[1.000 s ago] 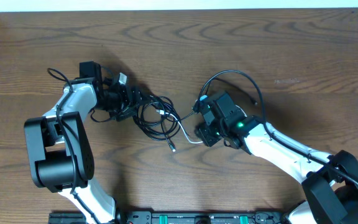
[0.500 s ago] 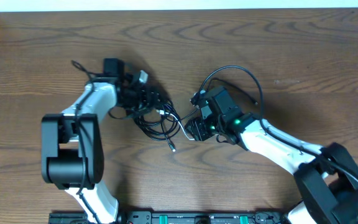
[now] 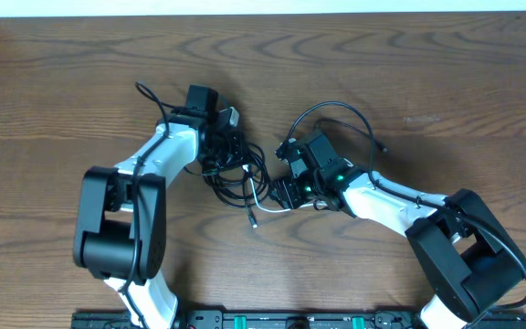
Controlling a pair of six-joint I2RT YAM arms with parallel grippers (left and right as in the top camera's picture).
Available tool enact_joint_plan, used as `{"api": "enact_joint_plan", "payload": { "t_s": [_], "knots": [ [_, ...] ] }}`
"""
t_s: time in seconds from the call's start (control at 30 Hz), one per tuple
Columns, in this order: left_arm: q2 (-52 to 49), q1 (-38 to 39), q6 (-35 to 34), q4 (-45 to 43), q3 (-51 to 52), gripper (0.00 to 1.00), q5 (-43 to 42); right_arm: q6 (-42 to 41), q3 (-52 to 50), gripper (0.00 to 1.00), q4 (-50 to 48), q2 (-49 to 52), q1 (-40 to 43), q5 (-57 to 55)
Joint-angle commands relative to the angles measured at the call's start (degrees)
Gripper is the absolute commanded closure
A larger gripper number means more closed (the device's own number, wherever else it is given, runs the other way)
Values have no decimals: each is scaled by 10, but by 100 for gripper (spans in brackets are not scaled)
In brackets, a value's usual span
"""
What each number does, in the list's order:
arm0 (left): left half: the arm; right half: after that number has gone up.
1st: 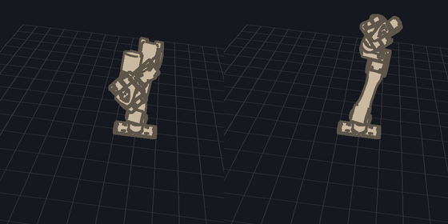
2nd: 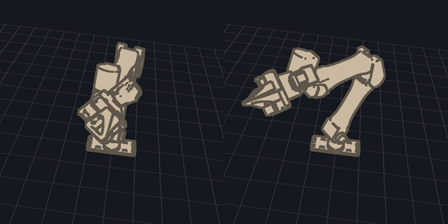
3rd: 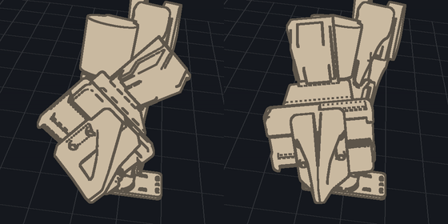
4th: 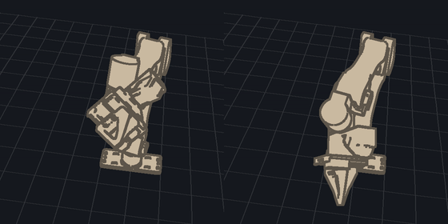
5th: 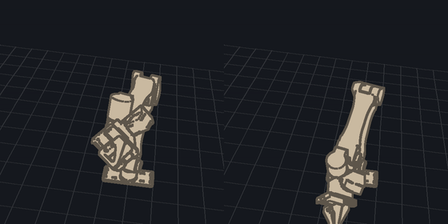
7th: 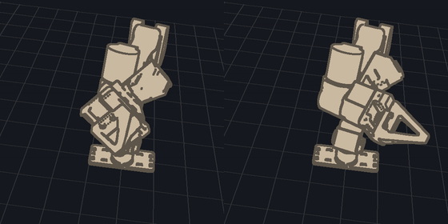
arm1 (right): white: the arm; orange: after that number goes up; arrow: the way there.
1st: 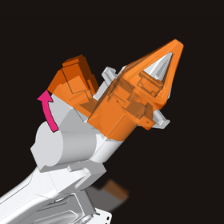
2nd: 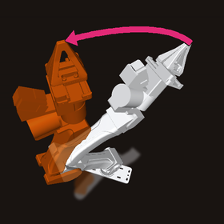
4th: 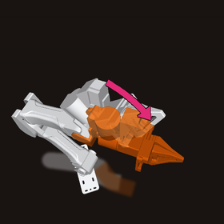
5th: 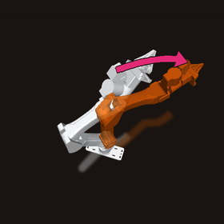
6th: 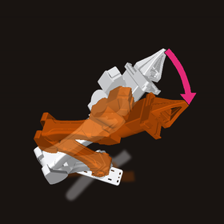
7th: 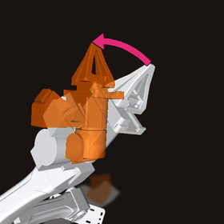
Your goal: Untangle cables
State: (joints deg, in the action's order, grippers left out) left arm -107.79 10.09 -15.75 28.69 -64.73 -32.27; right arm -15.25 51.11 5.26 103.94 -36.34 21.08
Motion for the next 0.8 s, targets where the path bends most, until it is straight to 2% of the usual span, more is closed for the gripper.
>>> {"api": "enact_joint_plan", "payload": {
  "t_s": [0.0,0.23,0.47,0.5,0.57,0.77],
  "knots": [
    [64,-23,32,20,-4,93,-16,9,7,44,3,20,-2,1],
    [139,-46,87,82,-4,92,-21,9,7,39,0,20,-2,10],
    [131,-45,97,79,-2,92,-16,5,24,35,-29,16,24,118],
    [129,-45,97,77,-1,83,-16,5,25,34,-30,16,27,121],
    [123,-45,97,73,1,59,-15,5,25,34,-28,16,31,120],
    [96,-45,82,61,2,49,-5,5,24,32,-17,16,31,102]
  ]
}}
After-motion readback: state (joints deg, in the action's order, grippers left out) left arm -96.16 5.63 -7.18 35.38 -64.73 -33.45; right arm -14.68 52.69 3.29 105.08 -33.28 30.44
